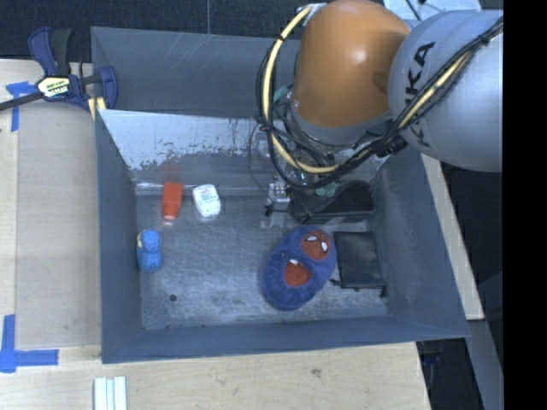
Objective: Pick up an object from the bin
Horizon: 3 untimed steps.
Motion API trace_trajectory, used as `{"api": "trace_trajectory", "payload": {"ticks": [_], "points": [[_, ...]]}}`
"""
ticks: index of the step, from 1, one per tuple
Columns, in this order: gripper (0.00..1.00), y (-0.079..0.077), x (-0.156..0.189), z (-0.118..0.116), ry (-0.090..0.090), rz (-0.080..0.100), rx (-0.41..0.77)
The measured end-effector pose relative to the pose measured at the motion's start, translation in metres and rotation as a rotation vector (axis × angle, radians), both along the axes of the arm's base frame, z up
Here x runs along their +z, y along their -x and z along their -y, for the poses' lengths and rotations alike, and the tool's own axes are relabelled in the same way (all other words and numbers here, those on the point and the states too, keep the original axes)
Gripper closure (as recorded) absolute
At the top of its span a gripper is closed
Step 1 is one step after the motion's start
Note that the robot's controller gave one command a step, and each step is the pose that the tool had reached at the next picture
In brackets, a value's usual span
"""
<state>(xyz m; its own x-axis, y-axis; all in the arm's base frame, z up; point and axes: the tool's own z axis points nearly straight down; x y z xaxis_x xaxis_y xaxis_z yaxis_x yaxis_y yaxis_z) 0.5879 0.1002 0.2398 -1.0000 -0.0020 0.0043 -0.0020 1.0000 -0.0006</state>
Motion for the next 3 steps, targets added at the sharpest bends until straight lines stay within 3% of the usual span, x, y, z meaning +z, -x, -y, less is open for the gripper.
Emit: {"api": "trace_trajectory", "payload": {"ticks": [1, 2, 3], "points": [[0.00, 0.030, -0.058, 0.052, 0.001, 0.001, 0.181], [0.00, 0.069, -0.138, 0.056, -0.002, -0.004, 0.240], [1.00, 0.066, -0.134, 0.056, -0.002, 0.007, 0.238]]}}
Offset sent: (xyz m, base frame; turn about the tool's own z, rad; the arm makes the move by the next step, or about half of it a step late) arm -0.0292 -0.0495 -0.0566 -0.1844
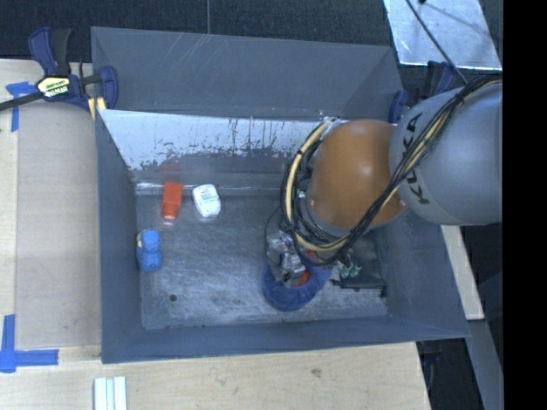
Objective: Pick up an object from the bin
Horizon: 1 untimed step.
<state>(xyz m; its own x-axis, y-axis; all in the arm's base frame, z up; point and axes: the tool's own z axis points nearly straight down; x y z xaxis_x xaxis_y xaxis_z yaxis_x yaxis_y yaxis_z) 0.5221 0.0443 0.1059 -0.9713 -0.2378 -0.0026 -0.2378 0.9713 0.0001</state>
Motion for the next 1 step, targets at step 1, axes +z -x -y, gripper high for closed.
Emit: {"api": "trace_trajectory", "payload": {"ticks": [1], "points": [[0.00, 0.0000, 0.0000, 0.0001, 0.000, 0.000, 0.000]]}}
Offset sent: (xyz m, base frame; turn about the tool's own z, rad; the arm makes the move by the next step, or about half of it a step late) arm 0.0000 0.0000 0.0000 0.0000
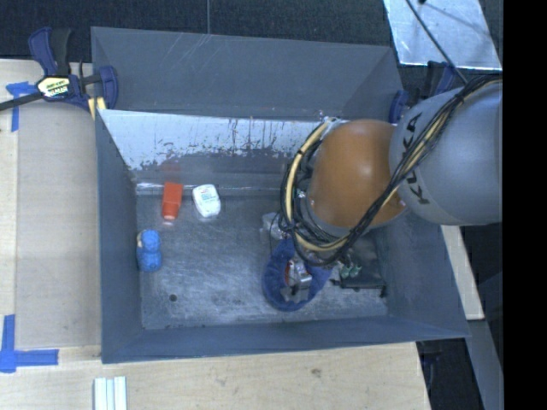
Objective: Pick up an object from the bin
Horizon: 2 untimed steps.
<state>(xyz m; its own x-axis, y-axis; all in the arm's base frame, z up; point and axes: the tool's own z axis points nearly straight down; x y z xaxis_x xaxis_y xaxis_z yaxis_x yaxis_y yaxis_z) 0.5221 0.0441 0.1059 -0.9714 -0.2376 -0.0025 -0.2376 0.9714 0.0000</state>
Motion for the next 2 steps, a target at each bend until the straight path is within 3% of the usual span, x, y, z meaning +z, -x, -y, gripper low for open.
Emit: {"api": "trace_trajectory", "payload": {"ticks": [1, 2], "points": [[0.00, -0.0172, -0.0213, 0.0007, 0.000, 0.002, 0.265], [1.00, -0.0177, -0.0208, 0.0011, 0.000, 0.003, 0.262]]}}
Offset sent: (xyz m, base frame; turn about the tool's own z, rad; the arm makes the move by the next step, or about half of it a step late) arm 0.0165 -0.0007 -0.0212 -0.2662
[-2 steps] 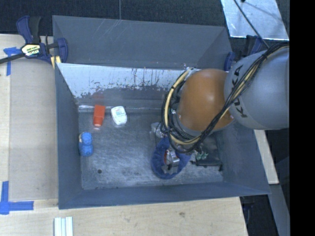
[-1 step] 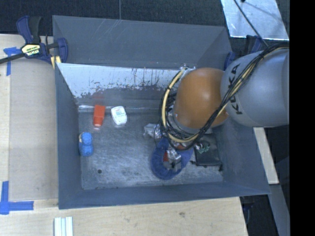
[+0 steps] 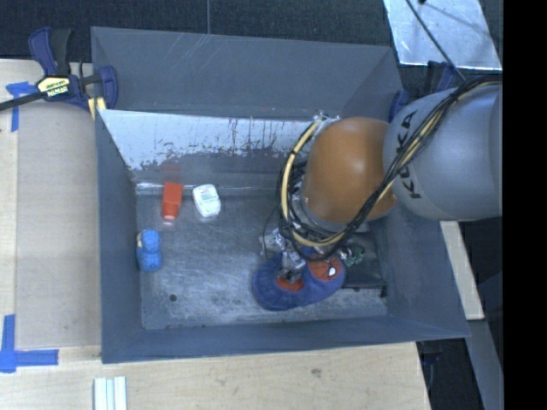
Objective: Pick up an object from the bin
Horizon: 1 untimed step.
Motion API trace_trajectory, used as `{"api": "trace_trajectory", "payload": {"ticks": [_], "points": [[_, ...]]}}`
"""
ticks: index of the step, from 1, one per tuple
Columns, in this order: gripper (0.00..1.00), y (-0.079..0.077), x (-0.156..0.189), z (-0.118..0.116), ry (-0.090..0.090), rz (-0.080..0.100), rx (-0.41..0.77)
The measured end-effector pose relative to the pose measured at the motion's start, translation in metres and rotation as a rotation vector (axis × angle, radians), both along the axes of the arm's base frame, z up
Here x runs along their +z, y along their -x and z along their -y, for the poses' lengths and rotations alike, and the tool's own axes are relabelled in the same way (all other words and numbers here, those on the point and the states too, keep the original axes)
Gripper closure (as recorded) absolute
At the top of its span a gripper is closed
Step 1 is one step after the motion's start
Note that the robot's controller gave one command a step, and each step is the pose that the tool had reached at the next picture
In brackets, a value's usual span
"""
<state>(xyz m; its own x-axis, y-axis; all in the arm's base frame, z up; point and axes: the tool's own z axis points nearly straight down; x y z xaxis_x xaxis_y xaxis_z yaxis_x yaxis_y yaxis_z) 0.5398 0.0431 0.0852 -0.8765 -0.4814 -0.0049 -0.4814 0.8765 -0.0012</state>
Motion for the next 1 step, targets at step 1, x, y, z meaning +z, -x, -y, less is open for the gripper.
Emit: {"api": "trace_trajectory", "payload": {"ticks": [1], "points": [[1.00, 0.0051, 0.1845, -0.0133, -0.001, 0.008, -0.017]]}}
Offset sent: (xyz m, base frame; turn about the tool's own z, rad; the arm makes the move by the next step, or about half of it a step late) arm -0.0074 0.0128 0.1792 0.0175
